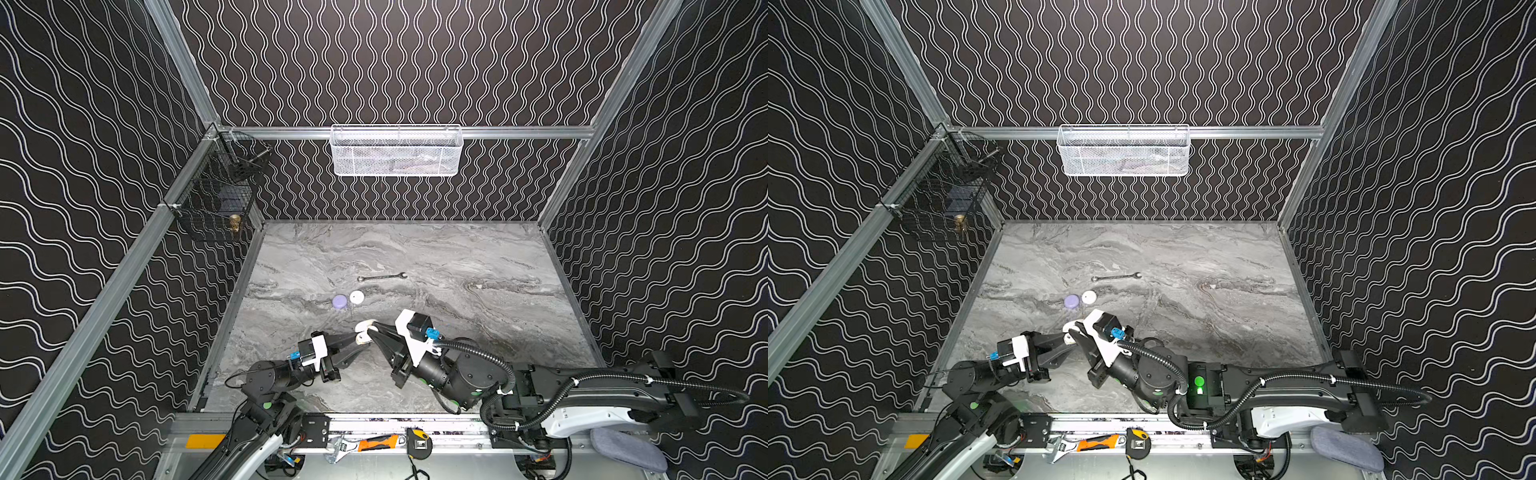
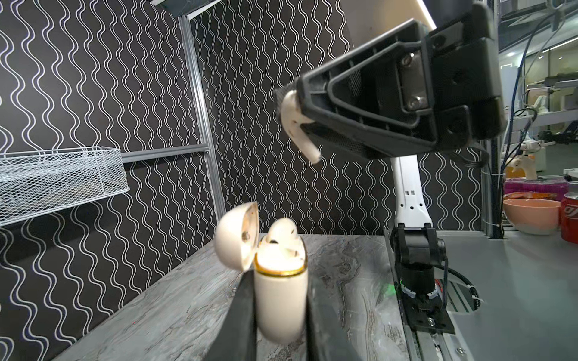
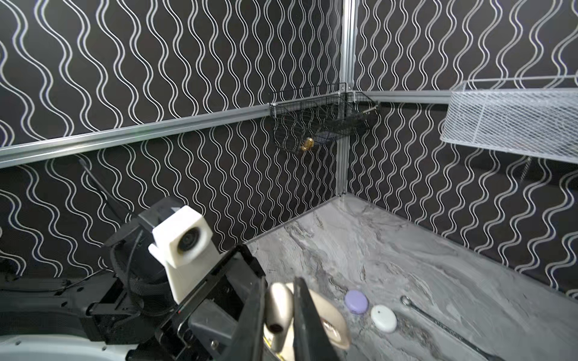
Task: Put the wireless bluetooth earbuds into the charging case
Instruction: 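Lift the earbud with the right gripper toward the case in the left gripper, then lower the earbud stem into the case slot with the right gripper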
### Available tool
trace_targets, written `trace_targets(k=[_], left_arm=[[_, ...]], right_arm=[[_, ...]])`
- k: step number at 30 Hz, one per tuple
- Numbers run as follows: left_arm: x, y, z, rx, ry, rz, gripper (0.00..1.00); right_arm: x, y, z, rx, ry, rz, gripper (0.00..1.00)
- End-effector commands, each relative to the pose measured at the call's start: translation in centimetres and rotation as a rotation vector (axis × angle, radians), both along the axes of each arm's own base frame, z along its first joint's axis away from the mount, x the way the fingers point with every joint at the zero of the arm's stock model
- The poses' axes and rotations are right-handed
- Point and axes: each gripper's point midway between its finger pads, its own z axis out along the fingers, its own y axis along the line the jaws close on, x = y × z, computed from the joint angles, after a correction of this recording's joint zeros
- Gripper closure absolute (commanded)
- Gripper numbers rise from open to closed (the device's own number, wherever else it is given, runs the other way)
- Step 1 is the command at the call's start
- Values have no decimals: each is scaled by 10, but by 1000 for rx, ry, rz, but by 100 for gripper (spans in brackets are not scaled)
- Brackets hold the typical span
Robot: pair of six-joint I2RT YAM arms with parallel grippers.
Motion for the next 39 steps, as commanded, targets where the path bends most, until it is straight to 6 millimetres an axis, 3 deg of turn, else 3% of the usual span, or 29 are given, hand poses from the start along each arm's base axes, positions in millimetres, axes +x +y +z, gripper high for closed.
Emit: trace_targets(k=[1, 10, 27, 39], left_arm=[[-8, 1, 12, -32, -41, -31, 100], [-8, 6, 17, -31, -22, 0, 100], [-7, 8, 22, -32, 26, 8, 100], [-2, 14, 27, -50, 70, 48, 100]], right_arm=[[-6, 8, 21, 66, -75, 28, 84], [1, 17, 3, 62, -93, -3, 84], [22, 30, -14, 66, -85, -57, 87], [25, 27, -34, 53, -85, -82, 88]])
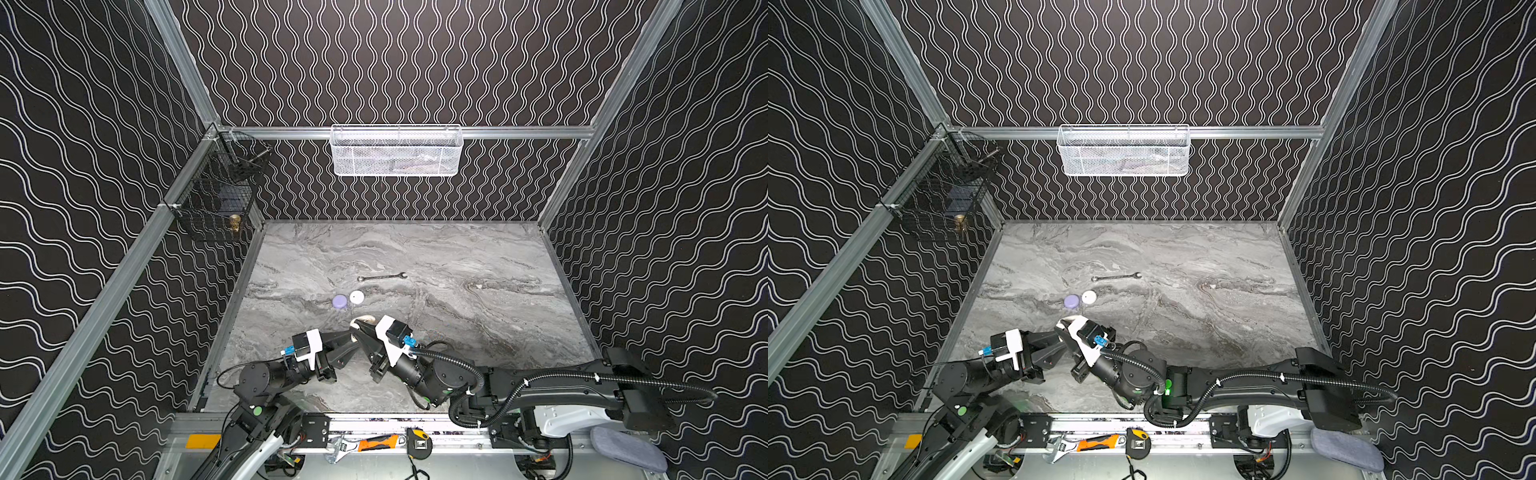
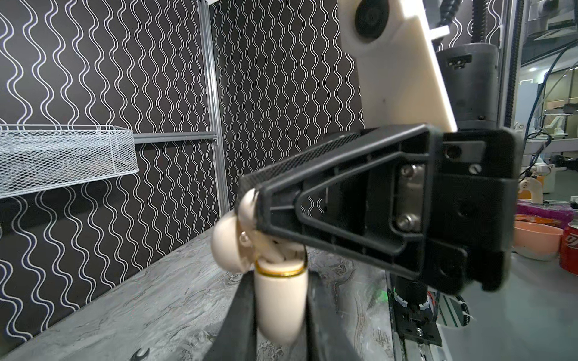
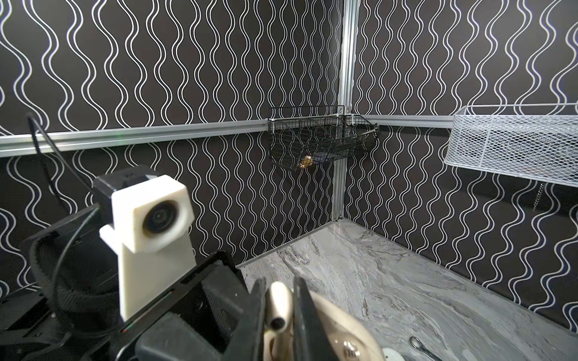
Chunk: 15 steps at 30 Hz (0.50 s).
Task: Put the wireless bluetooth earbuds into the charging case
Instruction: 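Lower the earbud stem into the case slot with the right gripper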
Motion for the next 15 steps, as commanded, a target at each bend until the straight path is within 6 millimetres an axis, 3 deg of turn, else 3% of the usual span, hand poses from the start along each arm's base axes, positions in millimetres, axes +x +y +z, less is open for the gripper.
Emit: trace_targets(k=[1, 15], left_arm=[[-3, 5, 18, -46, -46, 13, 100], [3, 6, 19, -59, -18, 31, 100]], right_arm=[[3, -1, -3, -3, -4, -23, 88], [6, -13, 0, 148, 25, -41, 92]])
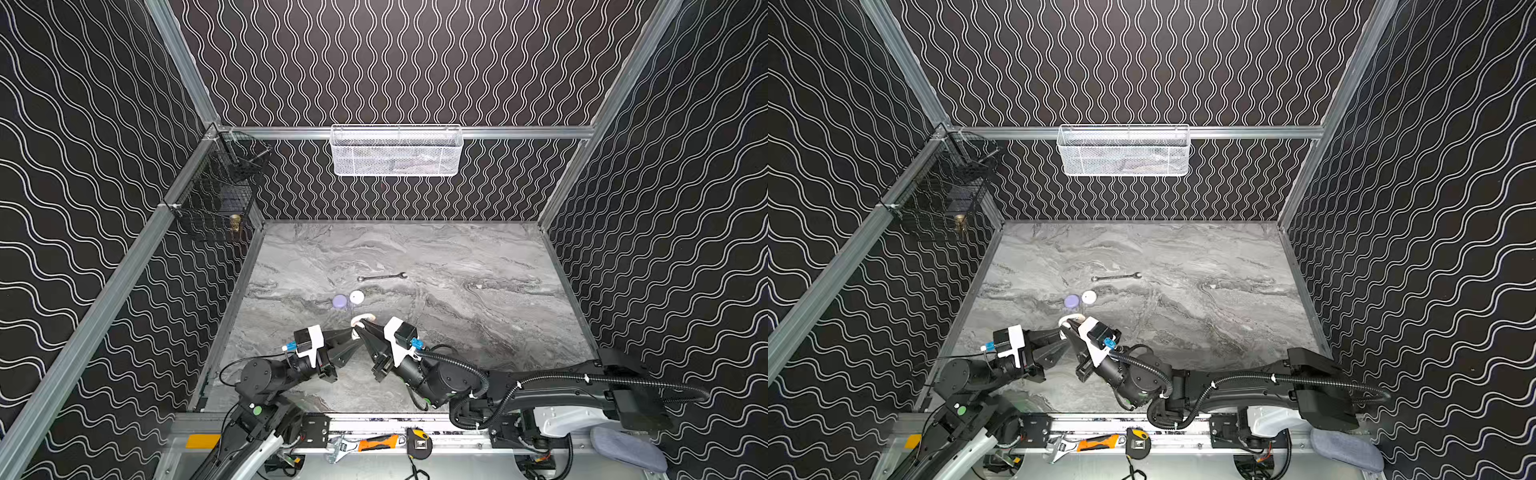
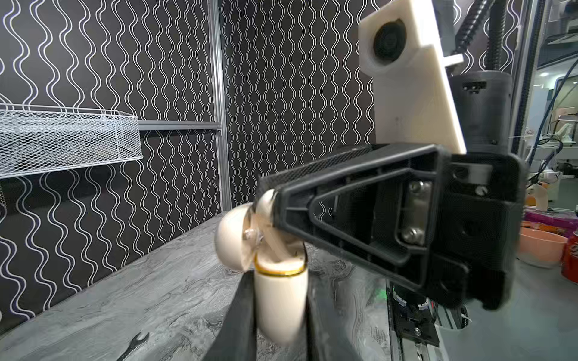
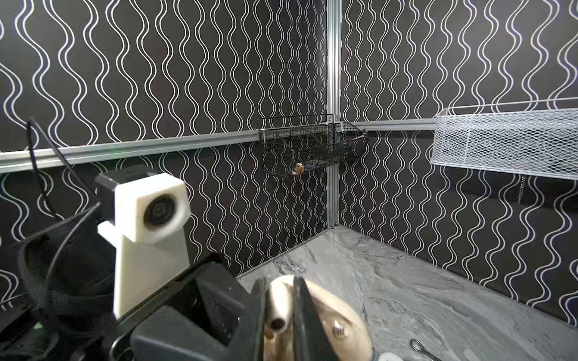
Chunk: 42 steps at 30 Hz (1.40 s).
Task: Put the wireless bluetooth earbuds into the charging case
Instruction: 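Lower the earbud stem into the case slot with the right gripper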
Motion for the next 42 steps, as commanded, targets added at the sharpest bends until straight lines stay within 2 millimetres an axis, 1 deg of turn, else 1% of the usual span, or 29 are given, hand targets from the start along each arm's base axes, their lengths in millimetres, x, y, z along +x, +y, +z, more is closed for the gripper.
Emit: trace_targets(k=[1, 7, 13, 17, 21, 26, 30, 37, 42], left_arm=[[-3, 6, 21, -64, -52, 14, 100], [-2, 5, 19, -56, -49, 18, 100], [-1, 6, 18, -53, -49, 28, 100], [0, 7, 17, -48, -46, 40, 100], [0, 8, 18, -52, -43, 40, 100], [1, 9, 21, -54, -36, 47, 100], [3, 9, 20, -62, -26, 55, 100], [6, 11, 20, -68, -16, 68, 100], [9, 13, 18, -71, -6, 91, 100]], right_arm=[[3, -4, 7, 77, 27, -16, 92], [2, 7, 14, 95, 27, -4, 92], [4, 15, 15, 97, 30, -6, 92], [3, 14, 14, 102, 34, -3, 92], [4, 13, 11, 96, 39, -6, 92], [5, 13, -1, 75, 54, -10, 92], [2, 13, -4, 94, 63, 12, 92], [0, 16, -8, 133, 102, 39, 93], [-2, 23, -17, 138, 132, 56, 94]])
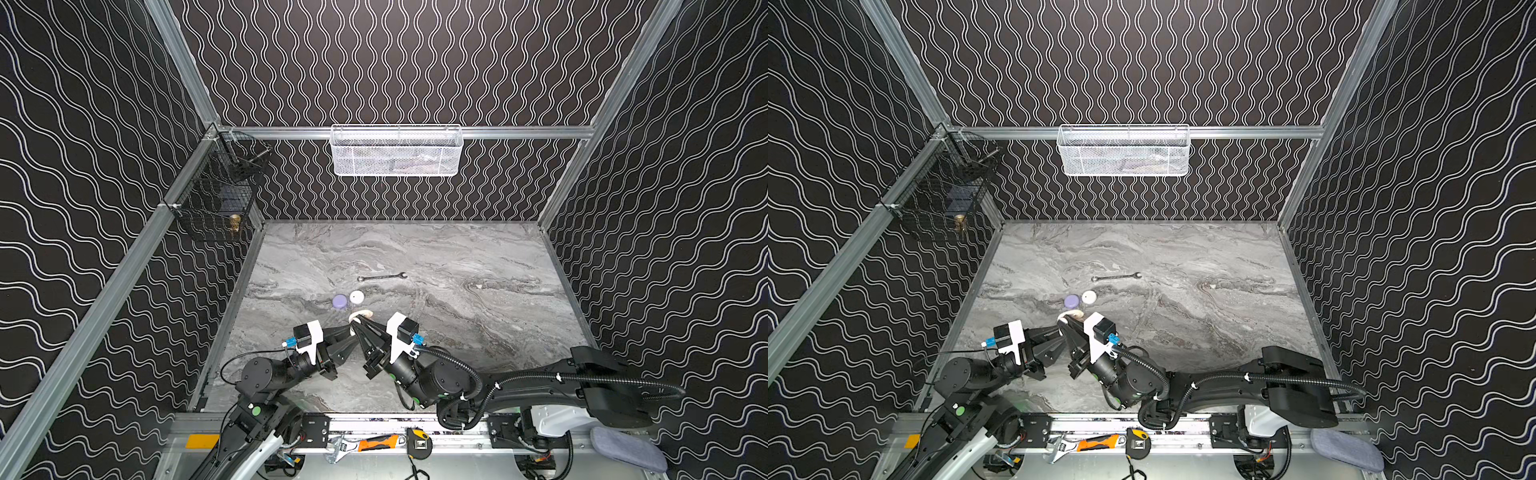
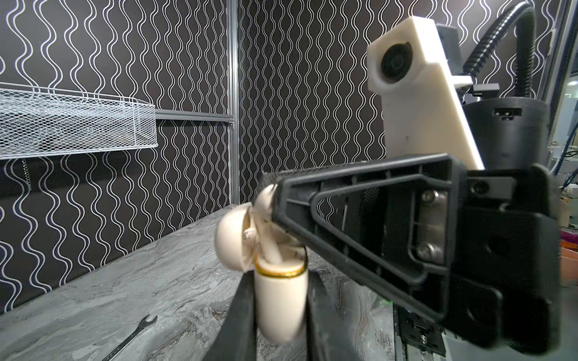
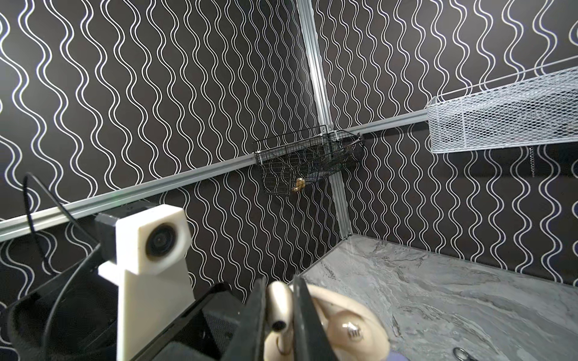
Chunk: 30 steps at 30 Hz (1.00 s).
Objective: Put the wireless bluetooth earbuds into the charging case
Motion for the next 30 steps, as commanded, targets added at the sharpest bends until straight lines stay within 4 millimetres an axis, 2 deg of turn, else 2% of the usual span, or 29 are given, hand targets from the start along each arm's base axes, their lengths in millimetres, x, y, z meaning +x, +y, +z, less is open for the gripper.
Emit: trace_targets(k=[1, 12, 15, 22, 25, 30], left_arm=[[0, 9, 20, -60, -54, 44, 100], [-5, 11, 24, -52, -66, 44, 100], [-9, 11, 25, -56, -83, 34, 100], [-12, 11, 27, -53, -96, 22, 100], [-11, 12, 24, -48, -89, 32, 100], [-10, 11, 21, -40, -89, 33, 100]], right_arm=[[-9, 13, -17, -42, 29, 64, 94], [-8, 12, -41, -140, 57, 44, 91], [-6, 10, -45, -171, 58, 25, 82], [-2, 3, -35, -183, 46, -11, 54], [-3, -4, -28, -183, 39, -31, 50], [-4, -21, -16, -175, 51, -60, 53]])
